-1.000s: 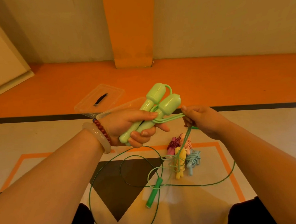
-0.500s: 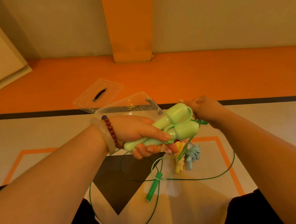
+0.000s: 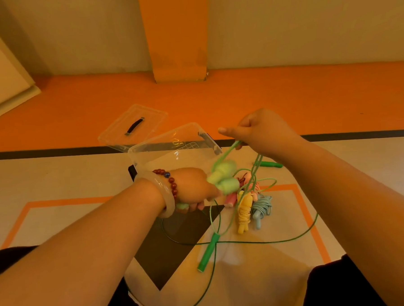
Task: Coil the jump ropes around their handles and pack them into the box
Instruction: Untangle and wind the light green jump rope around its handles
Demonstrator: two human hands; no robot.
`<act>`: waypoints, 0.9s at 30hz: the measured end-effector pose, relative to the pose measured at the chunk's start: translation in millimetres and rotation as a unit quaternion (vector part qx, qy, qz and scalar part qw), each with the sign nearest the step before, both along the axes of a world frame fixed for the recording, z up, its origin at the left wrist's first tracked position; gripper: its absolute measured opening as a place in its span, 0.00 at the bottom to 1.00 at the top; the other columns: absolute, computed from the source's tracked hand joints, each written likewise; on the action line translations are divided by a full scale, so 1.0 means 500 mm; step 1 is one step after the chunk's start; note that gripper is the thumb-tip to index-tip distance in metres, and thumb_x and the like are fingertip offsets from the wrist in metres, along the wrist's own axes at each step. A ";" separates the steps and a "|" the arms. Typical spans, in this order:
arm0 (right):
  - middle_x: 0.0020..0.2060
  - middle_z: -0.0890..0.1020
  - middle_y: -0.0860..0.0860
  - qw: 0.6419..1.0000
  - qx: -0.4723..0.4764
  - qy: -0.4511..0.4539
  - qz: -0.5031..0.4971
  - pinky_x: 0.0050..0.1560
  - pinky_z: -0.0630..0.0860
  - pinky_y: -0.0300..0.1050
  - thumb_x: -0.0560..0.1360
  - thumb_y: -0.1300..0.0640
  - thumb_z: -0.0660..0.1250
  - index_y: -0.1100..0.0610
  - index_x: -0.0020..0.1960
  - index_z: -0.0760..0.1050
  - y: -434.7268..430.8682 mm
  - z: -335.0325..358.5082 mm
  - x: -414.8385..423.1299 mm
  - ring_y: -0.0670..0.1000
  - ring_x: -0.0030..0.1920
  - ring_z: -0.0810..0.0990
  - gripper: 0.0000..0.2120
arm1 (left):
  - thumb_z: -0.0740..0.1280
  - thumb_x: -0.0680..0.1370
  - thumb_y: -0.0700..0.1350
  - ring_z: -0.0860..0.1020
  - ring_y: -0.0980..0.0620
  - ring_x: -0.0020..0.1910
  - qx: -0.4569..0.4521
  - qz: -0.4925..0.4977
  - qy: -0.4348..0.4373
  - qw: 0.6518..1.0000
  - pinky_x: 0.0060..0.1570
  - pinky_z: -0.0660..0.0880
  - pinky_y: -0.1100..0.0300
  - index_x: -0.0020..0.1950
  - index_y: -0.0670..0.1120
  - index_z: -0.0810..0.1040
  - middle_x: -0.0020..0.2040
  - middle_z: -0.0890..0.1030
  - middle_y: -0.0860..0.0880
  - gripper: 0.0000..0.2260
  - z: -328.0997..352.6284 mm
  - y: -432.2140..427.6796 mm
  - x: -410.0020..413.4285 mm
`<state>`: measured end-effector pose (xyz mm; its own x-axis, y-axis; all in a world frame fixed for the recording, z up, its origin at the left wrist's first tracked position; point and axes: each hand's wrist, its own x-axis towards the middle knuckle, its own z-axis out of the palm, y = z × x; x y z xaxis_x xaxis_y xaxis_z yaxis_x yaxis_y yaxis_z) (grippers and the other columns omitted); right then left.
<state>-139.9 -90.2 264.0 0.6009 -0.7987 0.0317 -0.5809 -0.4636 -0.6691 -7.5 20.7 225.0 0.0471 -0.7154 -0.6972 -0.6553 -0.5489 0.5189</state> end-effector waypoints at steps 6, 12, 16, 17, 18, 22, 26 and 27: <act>0.22 0.72 0.46 0.993 0.076 -0.065 0.062 0.25 0.61 0.35 0.75 0.48 0.70 0.57 0.32 0.76 0.022 0.001 0.011 0.43 0.23 0.65 0.17 | 0.61 0.81 0.51 0.64 0.56 0.22 -0.117 0.237 0.153 0.952 0.21 0.62 0.67 0.49 0.42 0.74 0.31 0.69 0.50 0.12 0.019 -0.012 0.042; 0.27 0.72 0.49 0.971 0.193 -0.109 0.095 0.30 0.62 0.38 0.77 0.55 0.67 0.60 0.41 0.79 0.022 -0.009 0.000 0.44 0.28 0.65 0.10 | 0.63 0.79 0.53 0.61 0.59 0.20 -0.126 0.284 0.314 0.897 0.18 0.58 0.69 0.51 0.43 0.76 0.28 0.65 0.53 0.13 0.048 -0.003 0.049; 0.27 0.74 0.45 0.980 0.128 -0.119 0.101 0.30 0.66 0.37 0.79 0.56 0.64 0.55 0.43 0.75 0.020 -0.011 -0.006 0.42 0.27 0.69 0.06 | 0.66 0.69 0.58 0.59 0.59 0.21 -0.146 0.270 0.390 0.868 0.18 0.56 0.70 0.52 0.44 0.76 0.28 0.64 0.53 0.21 0.062 0.004 0.037; 0.29 0.75 0.45 0.986 0.074 -0.108 0.105 0.31 0.69 0.37 0.79 0.56 0.64 0.52 0.43 0.74 0.020 -0.010 -0.008 0.41 0.28 0.73 0.06 | 0.65 0.68 0.61 0.59 0.59 0.21 -0.149 0.275 0.398 0.863 0.19 0.56 0.69 0.52 0.44 0.75 0.28 0.64 0.53 0.23 0.064 0.003 0.033; 0.32 0.76 0.45 0.990 0.008 -0.093 0.109 0.33 0.71 0.37 0.79 0.56 0.63 0.52 0.44 0.72 0.021 -0.012 -0.008 0.40 0.29 0.76 0.06 | 0.63 0.68 0.64 0.59 0.59 0.21 -0.151 0.283 0.406 0.856 0.19 0.55 0.70 0.52 0.45 0.75 0.28 0.64 0.52 0.25 0.066 0.002 0.030; 0.35 0.77 0.52 0.943 -0.312 -0.071 0.094 0.29 0.70 0.46 0.79 0.53 0.62 0.60 0.46 0.74 0.035 -0.044 -0.003 0.55 0.32 0.77 0.10 | 0.54 0.73 0.71 0.58 0.58 0.21 -0.147 0.316 0.441 0.827 0.20 0.55 0.70 0.50 0.47 0.73 0.28 0.64 0.51 0.29 0.067 -0.004 0.024; 0.33 0.78 0.56 0.894 -0.424 -0.092 0.111 0.26 0.70 0.46 0.78 0.54 0.59 0.63 0.42 0.76 0.019 -0.068 -0.007 0.57 0.30 0.75 0.14 | 0.54 0.78 0.67 0.59 0.57 0.20 -0.160 0.331 0.439 0.820 0.19 0.56 0.70 0.46 0.48 0.70 0.27 0.65 0.51 0.23 0.059 -0.009 0.014; 0.33 0.78 0.55 0.907 -0.392 -0.106 0.109 0.28 0.71 0.48 0.78 0.53 0.61 0.62 0.43 0.77 0.019 -0.072 -0.007 0.56 0.32 0.76 0.14 | 0.54 0.78 0.66 0.60 0.57 0.20 -0.166 0.333 0.436 0.820 0.19 0.56 0.70 0.47 0.47 0.70 0.27 0.65 0.51 0.22 0.057 -0.009 0.013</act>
